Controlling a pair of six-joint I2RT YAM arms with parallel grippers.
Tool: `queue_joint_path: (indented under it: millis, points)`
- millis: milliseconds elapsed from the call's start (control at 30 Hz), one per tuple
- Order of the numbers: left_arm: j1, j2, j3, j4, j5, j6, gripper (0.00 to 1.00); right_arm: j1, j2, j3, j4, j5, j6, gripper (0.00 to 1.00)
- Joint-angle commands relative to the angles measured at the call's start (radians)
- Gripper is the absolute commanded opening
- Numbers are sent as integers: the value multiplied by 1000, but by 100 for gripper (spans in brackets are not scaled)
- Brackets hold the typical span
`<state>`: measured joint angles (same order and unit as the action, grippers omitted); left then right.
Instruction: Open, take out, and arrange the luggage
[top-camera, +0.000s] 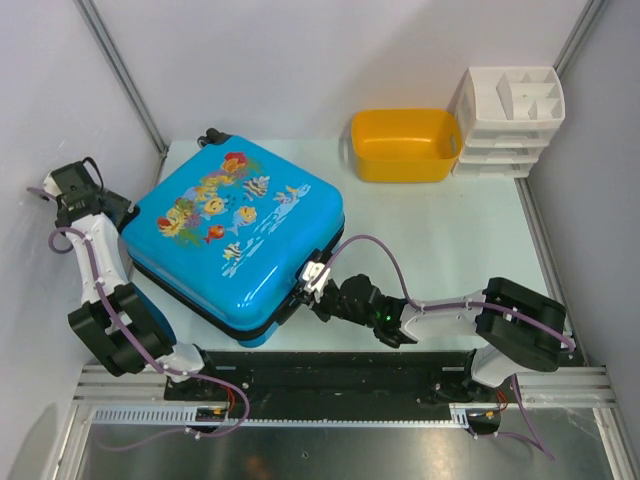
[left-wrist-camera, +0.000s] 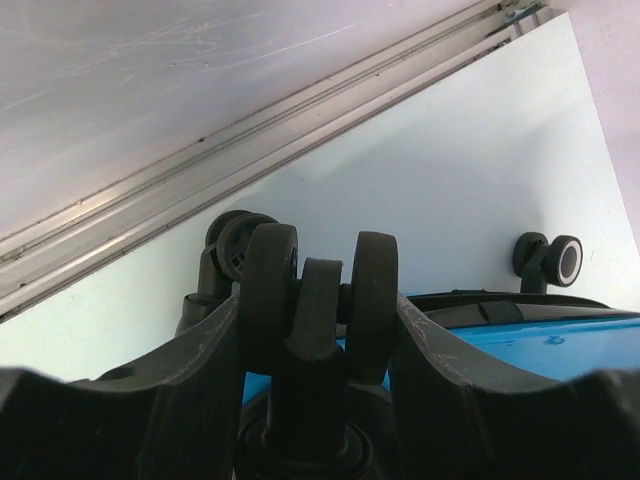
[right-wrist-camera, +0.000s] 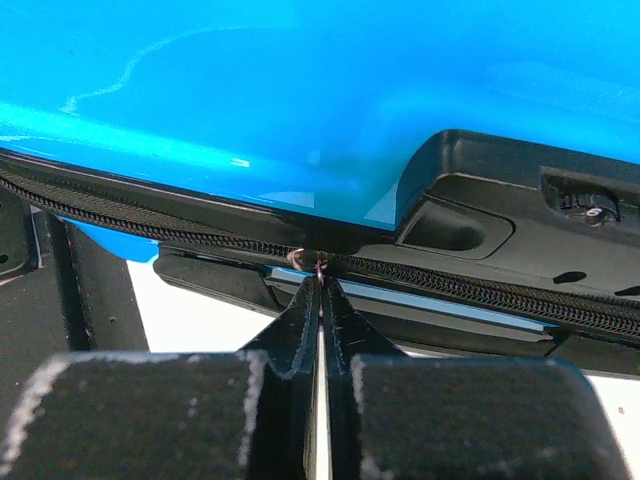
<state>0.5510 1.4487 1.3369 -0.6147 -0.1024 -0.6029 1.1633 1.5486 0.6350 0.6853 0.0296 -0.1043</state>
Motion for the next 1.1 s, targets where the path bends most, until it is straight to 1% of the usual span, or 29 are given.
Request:
queue_joint_path:
  millis: [0,133,233,367,433,533,567,600,733,833,867,933,967,1067]
  points:
    - [-17,-24,7,43,67,-41,0,-2,-28,9,10,38,2,0]
    - [-10,-22,8,44,69,-37,0,-10,-67,9,-33,93,-15,0]
    - [-6,-24,10,47,69,-31,0,-40,-119,9,-102,141,-12,0]
    - [-6,-21,13,46,63,-28,0,-79,-211,9,-257,167,-17,0]
    - [-6,-16,13,49,63,-23,0,-103,-238,9,-294,176,-35,0]
    - [-6,-1,13,53,59,-11,0,-204,-229,9,-329,164,-55,0]
    - [-5,2,15,59,58,-3,0,-233,-220,8,-325,150,-61,0]
    - [-6,10,16,61,59,9,0,-290,-211,9,-319,138,-83,0]
    - [-6,44,39,72,67,43,0,-410,-177,9,-261,43,-142,0]
    - [-8,88,74,78,86,75,0,-467,-153,8,-215,-17,-198,0]
    - [-8,96,82,78,86,89,0,-509,-142,9,-201,-72,-210,0]
    - [-13,125,106,79,81,109,0,-554,-121,14,-155,-118,-236,0]
    - [-14,134,114,79,76,127,0,-600,-111,18,-141,-166,-247,0]
    - [-23,183,156,82,70,170,0,-686,-55,57,-112,-264,-277,0]
